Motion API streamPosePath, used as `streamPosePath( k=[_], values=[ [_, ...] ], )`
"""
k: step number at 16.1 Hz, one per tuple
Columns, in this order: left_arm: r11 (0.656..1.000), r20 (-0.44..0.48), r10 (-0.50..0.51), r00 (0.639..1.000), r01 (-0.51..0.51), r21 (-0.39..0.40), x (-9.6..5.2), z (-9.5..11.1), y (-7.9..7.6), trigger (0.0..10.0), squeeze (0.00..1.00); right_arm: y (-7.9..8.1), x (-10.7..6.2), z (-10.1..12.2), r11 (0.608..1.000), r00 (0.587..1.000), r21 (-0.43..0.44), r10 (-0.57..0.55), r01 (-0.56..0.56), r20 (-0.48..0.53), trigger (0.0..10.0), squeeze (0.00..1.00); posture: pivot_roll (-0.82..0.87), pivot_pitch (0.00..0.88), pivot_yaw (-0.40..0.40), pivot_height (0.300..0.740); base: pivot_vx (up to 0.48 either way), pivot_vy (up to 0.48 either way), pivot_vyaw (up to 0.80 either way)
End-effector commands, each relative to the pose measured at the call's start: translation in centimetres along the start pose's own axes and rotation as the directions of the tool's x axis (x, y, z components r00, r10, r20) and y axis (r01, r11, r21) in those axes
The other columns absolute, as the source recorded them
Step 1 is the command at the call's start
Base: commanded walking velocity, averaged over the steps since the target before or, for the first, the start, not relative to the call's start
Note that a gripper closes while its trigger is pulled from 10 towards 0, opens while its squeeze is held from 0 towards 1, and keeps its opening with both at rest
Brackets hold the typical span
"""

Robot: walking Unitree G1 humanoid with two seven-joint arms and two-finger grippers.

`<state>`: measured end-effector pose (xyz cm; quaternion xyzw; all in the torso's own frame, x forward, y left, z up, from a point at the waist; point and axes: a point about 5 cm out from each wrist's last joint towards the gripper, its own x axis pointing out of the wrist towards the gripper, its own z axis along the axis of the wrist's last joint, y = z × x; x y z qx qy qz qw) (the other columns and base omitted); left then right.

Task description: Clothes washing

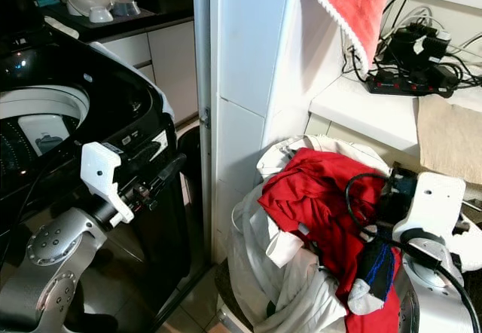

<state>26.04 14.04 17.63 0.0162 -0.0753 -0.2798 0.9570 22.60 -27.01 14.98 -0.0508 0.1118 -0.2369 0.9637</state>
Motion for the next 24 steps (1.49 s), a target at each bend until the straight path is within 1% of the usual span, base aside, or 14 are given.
streamPosePath(
  k=[1, 2, 5, 8, 9, 11, 13, 14, 15, 17, 19, 21, 22, 24],
  values=[
    [1.0, 0.001, -0.007, 1.0, 0.007, -0.007, -0.3, 0.1, 0.1, 10.0, 0.0, -0.7, 0.2, -0.1, 1.0, 1.0, -0.001, -0.011, 0.011, -0.013, 10.0, 0.51, -0.09, 0.0, -0.039, 0.74, 0.0, 0.0, 0.0],
    [1.0, 0.008, 0.006, 1.0, -0.006, 0.005, -0.3, 0.2, 0.2, 10.0, 0.0, -0.7, 0.2, 0.1, 1.0, 1.0, 0.0, -0.002, 0.002, -0.002, 10.0, 0.0, -0.09, 0.0, -0.04, 0.74, 0.0, 0.0, 0.0],
    [0.998, 0.031, 0.06, 0.998, -0.061, 0.013, 0.1, 0.2, 0.1, 10.0, 0.0, 0.1, -0.2, 0.3, 1.0, 1.0, -0.001, 0.02, -0.02, 0.014, 10.0, 0.0, -0.09, 0.0, -0.037, 0.74, 0.0, 0.0, 0.0],
    [0.999, 0.027, 0.046, 0.999, -0.046, 0.01, 0.2, 0.3, -0.4, 10.0, 0.0, 0.3, -1.1, 1.9, 1.0, 0.993, 0.021, -0.009, 0.007, 0.119, 10.0, 0.0, -0.09, 0.0, -0.029, 0.74, 0.0, 0.439, 0.0],
    [0.999, 0.025, 0.044, 0.999, -0.044, 0.016, 0.2, 0.2, -0.5, 10.0, 0.0, 0.6, -1.6, 3.1, 0.999, 0.98, 0.047, -0.001, -0.008, 0.197, 10.0, 0.0, -0.09, 0.0, -0.025, 0.74, 0.0, 0.48, 0.0],
    [0.999, 0.019, 0.039, 0.999, -0.04, 0.023, 0.2, 0.1, -0.6, 10.0, 0.0, 1.5, -2.3, 4.9, 0.993, 0.957, 0.098, 0.041, -0.072, 0.288, 10.0, 0.0, -0.1, 0.0, -0.016, 0.74, 0.0, 0.48, 0.0],
    [0.997, 0.013, 0.056, 0.998, -0.056, 0.057, 0.7, 0.1, -0.8, 10.0, 0.0, 4.2, -2.8, 5.3, 0.97, 0.939, 0.096, 0.187, -0.222, 0.288, 10.0, 0.0, -0.1, 0.0, -0.009, 0.74, 0.0, 0.24, -0.64],
    [0.988, 0.018, 0.091, 0.996, -0.092, 0.124, 1.0, 0.2, -0.6, 10.0, 0.0, 5.1, -3.1, 5.0, 0.957, 0.929, 0.079, 0.248, -0.279, 0.276, 10.0, 0.0, -0.1, 0.0, -0.01, 0.74, 0.0, -0.48, -0.8],
    [0.984, 0.022, 0.14, 0.99, -0.142, 0.104, 1.3, 0.1, -0.4, 10.0, 0.0, 6.6, -3.7, 4.6, 0.927, 0.897, 0.022, 0.357, -0.375, 0.259, 10.0, 0.0, -0.1, 0.0, -0.013, 0.74, 0.0, -0.48, 0.0],
    [0.982, 0.03, 0.168, 0.985, -0.17, 0.084, 1.4, 0.2, -0.4, 10.0, 0.0, 8.3, -4.3, 3.9, 0.883, 0.858, -0.033, 0.464, -0.469, 0.218, 10.0, 0.0, -0.1, 0.0, -0.014, 0.74, 0.0, -0.48, 0.0],
    [0.977, 0.037, 0.203, 0.979, -0.205, 0.066, 1.3, 0.2, -0.5, 10.0, 0.0, 8.9, -4.3, 3.4, 0.879, 0.858, -0.098, 0.477, -0.467, 0.192, 10.0, 0.0, -0.09, 0.0, -0.032, 0.74, 0.0, -0.126, 0.0],
    [0.954, 0.01, 0.284, 0.959, -0.284, 0.101, 1.2, -0.3, 0.1, 10.0, 0.0, 9.0, -3.3, 2.7, 0.883, 0.888, -0.31, 0.42, -0.353, 0.184, 10.0, 0.0, -0.08, 0.0, -0.047, 0.74, 0.0, 0.0, 0.0],
    [0.951, 0.011, 0.29, 0.957, -0.289, 0.108, 1.2, -0.3, 0.1, 10.0, 0.0, 8.9, -3.2, 2.7, 0.882, 0.889, -0.306, 0.422, -0.358, 0.178, 10.0, 0.0, -0.08, 0.0, -0.047, 0.74, 0.0, 0.0, 0.0],
    [0.945, 0.006, 0.307, 0.952, -0.305, 0.114, 1.2, -0.2, 0.3, 10.0, 0.0, 8.7, -2.9, 2.5, 0.887, 0.885, -0.219, 0.442, -0.407, 0.147, 10.0, 0.0, -0.08, 0.0, -0.061, 0.74, 0.0, 0.0, 0.0]
  ],
)
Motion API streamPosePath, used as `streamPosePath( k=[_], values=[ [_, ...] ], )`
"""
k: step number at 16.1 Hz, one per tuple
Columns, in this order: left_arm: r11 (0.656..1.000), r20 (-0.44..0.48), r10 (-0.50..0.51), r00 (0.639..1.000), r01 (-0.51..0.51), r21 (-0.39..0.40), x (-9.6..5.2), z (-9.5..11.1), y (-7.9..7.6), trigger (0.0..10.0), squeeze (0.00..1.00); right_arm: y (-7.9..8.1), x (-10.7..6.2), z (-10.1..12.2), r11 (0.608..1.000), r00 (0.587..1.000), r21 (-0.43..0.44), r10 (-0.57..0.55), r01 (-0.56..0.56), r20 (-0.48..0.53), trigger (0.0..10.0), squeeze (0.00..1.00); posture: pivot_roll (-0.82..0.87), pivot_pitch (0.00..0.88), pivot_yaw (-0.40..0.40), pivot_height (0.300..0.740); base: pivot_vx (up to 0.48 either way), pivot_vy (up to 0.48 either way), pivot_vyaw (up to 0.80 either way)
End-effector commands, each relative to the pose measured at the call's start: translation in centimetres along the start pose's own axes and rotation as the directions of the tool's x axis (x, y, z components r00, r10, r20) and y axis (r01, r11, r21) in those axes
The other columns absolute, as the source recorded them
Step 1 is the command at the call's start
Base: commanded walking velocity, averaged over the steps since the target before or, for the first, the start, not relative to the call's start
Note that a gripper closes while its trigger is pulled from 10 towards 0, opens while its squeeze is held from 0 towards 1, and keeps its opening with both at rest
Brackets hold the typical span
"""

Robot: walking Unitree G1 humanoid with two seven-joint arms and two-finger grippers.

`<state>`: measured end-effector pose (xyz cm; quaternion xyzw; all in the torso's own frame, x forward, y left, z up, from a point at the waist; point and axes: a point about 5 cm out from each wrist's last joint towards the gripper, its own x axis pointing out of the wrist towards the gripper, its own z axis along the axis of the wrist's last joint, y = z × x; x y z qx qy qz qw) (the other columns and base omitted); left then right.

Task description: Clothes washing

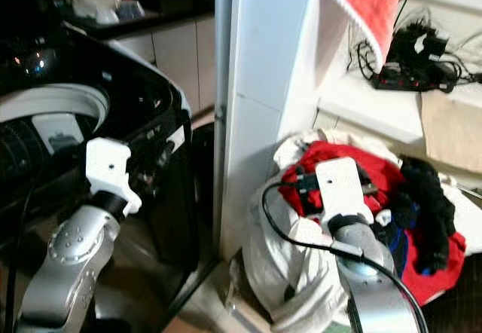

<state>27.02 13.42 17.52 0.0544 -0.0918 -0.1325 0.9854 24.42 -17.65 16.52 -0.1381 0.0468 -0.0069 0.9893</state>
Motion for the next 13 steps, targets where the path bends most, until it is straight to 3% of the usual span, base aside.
streamPosePath(
  k=[1, 3, 4, 5, 8, 9, 10, 13],
  values=[
    [1.0, -0.017, 0.014, 1.0, -0.014, 0.027, 0.1, 0.0, 0.4, 10.0, 0.0, -0.8, -0.1, -0.5, 0.994, 0.999, 0.106, -0.036, 0.039, -0.031, 10.0, 0.0, -0.08, 0.0, -0.062, 0.74, 0.0, 0.0, 0.0],
    [0.997, -0.026, -0.051, 0.998, 0.052, 0.048, 0.0, -0.2, 0.0, 10.0, 0.0, -3.0, -0.1, -0.4, 0.967, 0.975, 0.125, -0.223, 0.224, -0.021, 10.0, 0.0, -0.07, 0.0, -0.06, 0.74, 0.0, 0.0, 0.0],
    [0.992, -0.033, -0.124, 0.992, 0.125, 0.02, -0.1, -0.3, -0.5, 10.0, 0.0, -5.3, -0.2, -0.1, 0.928, 0.934, 0.122, -0.356, 0.352, 0.012, 10.0, 1.0, -0.08, 0.0, -0.048, 0.74, 0.0, 0.0, 0.0],
    [0.986, -0.042, -0.167, 0.985, 0.167, -0.003, -0.3, -0.5, -0.7, 10.0, 0.0, -6.8, -0.3, -0.1, 0.903, 0.908, 0.108, -0.419, 0.416, 0.014, 10.0, 1.0, -0.08, 0.0, -0.042, 0.74, 0.0, 0.0, 0.0],
    [0.989, -0.015, -0.144, 0.989, 0.144, 0.027, 0.0, -0.3, 0.1, 10.0, 0.0, -9.0, -0.6, -1.8, 0.905, 0.905, 0.044, -0.419, 0.423, -0.072, 10.0, 1.0, -0.09, 0.0, -0.035, 0.74, 0.0, 0.0, 0.0],
    [0.99, -0.013, -0.134, 0.991, 0.134, 0.044, 0.0, -0.2, 0.4, 10.0, 0.0, -10.0, -0.8, -2.3, 0.902, 0.899, -0.038, -0.432, 0.43, -0.077, 10.0, 1.0, -0.09, 0.0, -0.031, 0.74, 0.0, 0.0, 0.0],
    [0.989, -0.025, -0.136, 0.99, 0.137, 0.055, 0.0, -0.4, 0.9, 10.0, 0.0, -11.5, -1.2, -2.8, 0.896, 0.891, -0.057, -0.444, 0.441, -0.094, 10.0, 1.0, -0.09, 0.0, -0.027, 0.74, 0.0, 0.0, 0.0],
    [0.98, -0.015, -0.194, 0.981, 0.194, 0.049, 0.0, -0.1, 0.8, 10.0, 0.0, -12.6, -1.1, -3.7, 0.93, 0.92, -0.03, -0.367, 0.366, -0.14, 10.0, 1.0, -0.09, 0.0, -0.021, 0.74, 0.0, 0.0, 0.0]
  ],
)
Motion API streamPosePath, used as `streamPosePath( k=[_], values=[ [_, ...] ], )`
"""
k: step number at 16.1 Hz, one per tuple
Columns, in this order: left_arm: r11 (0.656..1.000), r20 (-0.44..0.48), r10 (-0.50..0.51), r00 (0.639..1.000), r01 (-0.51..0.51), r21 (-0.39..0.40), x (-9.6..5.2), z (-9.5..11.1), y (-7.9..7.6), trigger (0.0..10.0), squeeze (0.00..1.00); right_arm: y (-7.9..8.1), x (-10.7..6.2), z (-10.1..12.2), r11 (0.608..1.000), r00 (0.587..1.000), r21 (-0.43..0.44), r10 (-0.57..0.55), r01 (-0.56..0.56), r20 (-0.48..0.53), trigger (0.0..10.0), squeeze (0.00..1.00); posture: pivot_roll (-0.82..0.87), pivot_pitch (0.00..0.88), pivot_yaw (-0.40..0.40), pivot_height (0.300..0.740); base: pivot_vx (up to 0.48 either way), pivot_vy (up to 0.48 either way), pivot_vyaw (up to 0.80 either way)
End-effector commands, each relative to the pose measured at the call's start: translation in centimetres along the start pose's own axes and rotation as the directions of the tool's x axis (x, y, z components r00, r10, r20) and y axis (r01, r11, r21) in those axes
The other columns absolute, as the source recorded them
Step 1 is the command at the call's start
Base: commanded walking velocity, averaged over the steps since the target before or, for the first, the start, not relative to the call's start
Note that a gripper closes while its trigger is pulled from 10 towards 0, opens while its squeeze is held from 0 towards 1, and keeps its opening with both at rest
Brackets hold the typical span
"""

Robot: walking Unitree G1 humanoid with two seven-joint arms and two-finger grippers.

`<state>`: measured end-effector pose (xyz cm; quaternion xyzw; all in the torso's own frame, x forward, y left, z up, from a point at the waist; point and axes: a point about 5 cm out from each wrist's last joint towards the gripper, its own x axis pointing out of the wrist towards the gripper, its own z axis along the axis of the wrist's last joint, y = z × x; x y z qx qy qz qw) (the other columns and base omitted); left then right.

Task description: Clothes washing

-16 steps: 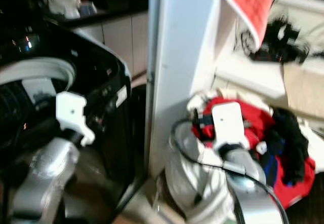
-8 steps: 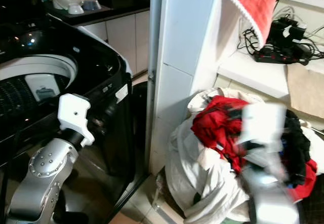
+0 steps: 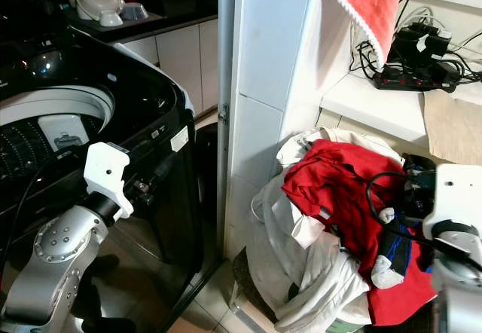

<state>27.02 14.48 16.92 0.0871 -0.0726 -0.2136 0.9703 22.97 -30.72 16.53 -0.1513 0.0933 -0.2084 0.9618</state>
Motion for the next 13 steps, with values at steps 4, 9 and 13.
streamPosePath(
  k=[4, 9, 13],
  values=[
    [0.997, 0.047, -0.075, 0.996, 0.075, -0.003, 0.5, 1.0, -0.7, 10.0, 0.0, 0.8, 1.2, -1.4, 0.988, 0.992, 0.088, 0.126, -0.127, 0.011, 10.0, 1.0, -0.09, 0.0, -0.014, 0.74, 0.0, 0.0, 0.0],
    [0.986, 0.062, -0.166, 0.984, 0.167, -0.013, 0.3, 1.4, -1.5, 10.0, 0.0, -0.6, 3.5, -2.2, 0.992, 0.996, 0.1, 0.078, -0.074, -0.039, 10.0, 1.0, -0.07, 0.0, -0.021, 0.74, 0.0, 0.0, 0.0],
    [0.98, 0.061, -0.199, 0.978, 0.2, -0.002, 0.2, 1.6, -1.5, 10.0, 0.0, -1.5, 4.7, -3.3, 0.991, 0.992, 0.123, 0.067, -0.054, -0.103, 10.0, 0.0, -0.06, 0.0, -0.033, 0.74, 0.0, 0.0, 0.0]
  ],
)
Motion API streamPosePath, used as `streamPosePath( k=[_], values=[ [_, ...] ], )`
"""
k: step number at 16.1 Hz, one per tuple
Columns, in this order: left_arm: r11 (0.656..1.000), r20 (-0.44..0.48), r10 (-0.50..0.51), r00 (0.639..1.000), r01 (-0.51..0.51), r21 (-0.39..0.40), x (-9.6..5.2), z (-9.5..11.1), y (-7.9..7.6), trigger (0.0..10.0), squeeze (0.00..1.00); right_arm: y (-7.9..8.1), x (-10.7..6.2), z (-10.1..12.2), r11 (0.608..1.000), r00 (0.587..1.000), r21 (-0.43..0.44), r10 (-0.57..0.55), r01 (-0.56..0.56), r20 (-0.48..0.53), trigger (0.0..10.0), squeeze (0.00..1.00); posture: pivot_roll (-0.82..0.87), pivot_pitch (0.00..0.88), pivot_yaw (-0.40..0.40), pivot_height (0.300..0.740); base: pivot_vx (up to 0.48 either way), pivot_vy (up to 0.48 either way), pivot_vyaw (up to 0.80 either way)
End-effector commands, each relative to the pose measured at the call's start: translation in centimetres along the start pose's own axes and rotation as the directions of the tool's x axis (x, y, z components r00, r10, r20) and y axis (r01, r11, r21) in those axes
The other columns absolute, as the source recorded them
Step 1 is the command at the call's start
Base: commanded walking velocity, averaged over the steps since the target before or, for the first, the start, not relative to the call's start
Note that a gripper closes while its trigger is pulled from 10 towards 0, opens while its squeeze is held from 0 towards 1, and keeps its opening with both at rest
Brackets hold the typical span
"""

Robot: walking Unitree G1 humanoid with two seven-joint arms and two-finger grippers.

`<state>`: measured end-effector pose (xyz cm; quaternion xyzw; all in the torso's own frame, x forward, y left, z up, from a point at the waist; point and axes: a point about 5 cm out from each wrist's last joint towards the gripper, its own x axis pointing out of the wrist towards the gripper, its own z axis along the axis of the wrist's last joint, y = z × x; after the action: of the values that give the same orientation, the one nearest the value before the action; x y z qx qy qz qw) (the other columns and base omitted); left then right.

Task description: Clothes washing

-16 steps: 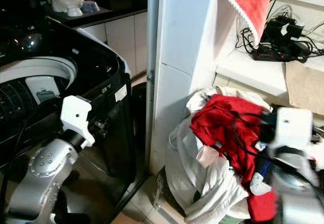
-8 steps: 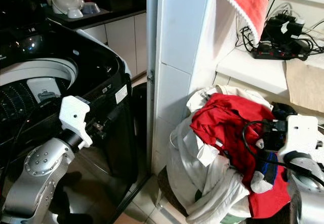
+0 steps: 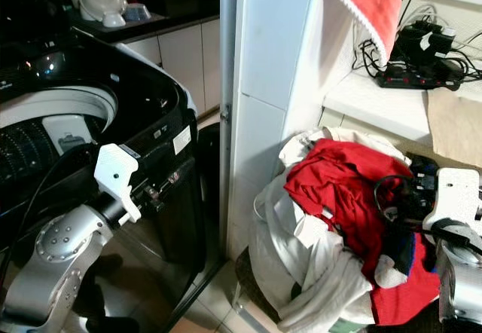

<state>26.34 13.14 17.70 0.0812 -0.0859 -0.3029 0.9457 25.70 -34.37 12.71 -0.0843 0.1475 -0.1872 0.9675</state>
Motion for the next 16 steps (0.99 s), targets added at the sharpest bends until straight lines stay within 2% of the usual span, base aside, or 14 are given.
streamPosePath(
  k=[1, 4, 5, 8, 9, 10, 11, 16],
  values=[
    [1.0, 0.014, -0.024, 1.0, 0.024, 0.009, 0.1, 0.6, -0.1, 10.0, 0.0, -0.7, 0.1, 0.6, 1.0, 1.0, 0.021, -0.015, 0.014, 0.019, 10.0, 0.0, -0.06, 0.0, -0.035, 0.74, 0.0, 0.0, 0.0],
    [1.0, 0.005, -0.029, 1.0, 0.029, 0.011, -0.5, 0.8, 0.5, 10.0, 0.0, -1.0, -0.6, 0.7, 0.998, 1.0, 0.063, -0.012, 0.011, 0.019, 10.0, 0.0, -0.06, 0.0, -0.032, 0.74, 0.0, 0.0, 0.0],
    [0.995, -0.009, -0.1, 0.995, 0.1, 0.004, -0.6, 0.7, 0.1, 10.0, 0.0, -1.4, -0.4, -1.0, 0.999, 0.998, 0.032, -0.026, 0.028, -0.064, 10.0, 0.0, -0.06, 0.0, -0.027, 0.74, 0.0, 0.0, 0.0],
    [0.989, 0.001, -0.145, 0.989, 0.145, -0.013, -0.6, 1.0, -0.2, 10.0, 0.0, -1.9, -0.3, -1.6, 0.998, 0.995, 0.043, -0.051, 0.054, -0.087, 10.0, 0.0, -0.06, 0.0, -0.025, 0.74, 0.0, 0.0, 0.0],
    [0.987, 0.001, -0.161, 0.987, 0.161, -0.013, -0.6, 1.0, -0.4, 10.0, 0.0, -2.0, -0.2, -1.6, 0.997, 0.995, 0.053, -0.051, 0.055, -0.085, 3.9, 0.0, -0.06, 0.0, -0.025, 0.74, 0.0, 0.0, 0.0],
    [0.984, 0.0, -0.175, 0.985, 0.175, -0.014, -0.6, 1.1, -0.4, 10.0, 0.0, -2.2, -0.1, -1.8, 0.996, 0.995, 0.07, -0.053, 0.059, -0.088, 0.5, 0.0, -0.06, 0.0, -0.023, 0.74, 0.0, 0.0, 0.0],
    [0.983, -0.001, -0.181, 0.984, 0.181, -0.017, -0.7, 1.1, -0.5, 10.0, 0.0, -2.5, -0.1, -2.1, 0.995, 0.993, 0.073, -0.062, 0.069, -0.097, 0.0, 0.0, -0.06, 0.0, -0.023, 0.74, 0.0, 0.0, 0.0],
    [0.981, 0.006, -0.193, 0.981, 0.194, -0.022, -1.0, 1.4, -0.3, 10.0, 0.0, -3.8, -0.2, -2.6, 0.99, 0.988, 0.078, -0.108, 0.116, -0.107, 0.0, 0.0, -0.05, 0.0, -0.023, 0.74, 0.0, 0.0, 0.0]
  ],
)
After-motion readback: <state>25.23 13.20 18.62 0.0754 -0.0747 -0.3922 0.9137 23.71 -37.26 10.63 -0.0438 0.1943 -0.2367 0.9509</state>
